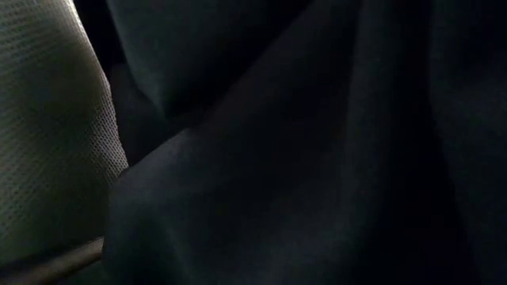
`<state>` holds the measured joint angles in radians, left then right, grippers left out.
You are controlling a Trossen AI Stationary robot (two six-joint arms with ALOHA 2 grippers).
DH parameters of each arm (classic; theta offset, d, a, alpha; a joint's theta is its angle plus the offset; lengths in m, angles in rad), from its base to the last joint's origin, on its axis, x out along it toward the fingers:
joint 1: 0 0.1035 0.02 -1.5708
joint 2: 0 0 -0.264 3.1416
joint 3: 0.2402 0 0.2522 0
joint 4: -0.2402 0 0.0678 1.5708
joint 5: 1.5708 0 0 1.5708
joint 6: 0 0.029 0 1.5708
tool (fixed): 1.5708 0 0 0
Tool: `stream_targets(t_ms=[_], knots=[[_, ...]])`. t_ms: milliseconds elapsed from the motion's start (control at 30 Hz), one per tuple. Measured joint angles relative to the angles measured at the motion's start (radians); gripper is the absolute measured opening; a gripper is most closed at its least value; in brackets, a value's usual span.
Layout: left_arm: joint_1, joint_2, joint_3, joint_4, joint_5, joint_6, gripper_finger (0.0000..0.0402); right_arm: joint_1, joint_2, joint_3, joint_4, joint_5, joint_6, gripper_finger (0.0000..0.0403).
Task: Sort clothes
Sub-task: Put the top white polo shirt into the brown bin
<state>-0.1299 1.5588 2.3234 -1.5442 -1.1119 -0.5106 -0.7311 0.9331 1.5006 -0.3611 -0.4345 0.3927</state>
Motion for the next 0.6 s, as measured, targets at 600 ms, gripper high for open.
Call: stream_targets(t_ms=[600], knots=[[0.001,-0.135,0.0,0.061,0.125,0.066,0.0224,0.201,0.209,0.308,0.085,-0.221,-0.006,0.0019]])
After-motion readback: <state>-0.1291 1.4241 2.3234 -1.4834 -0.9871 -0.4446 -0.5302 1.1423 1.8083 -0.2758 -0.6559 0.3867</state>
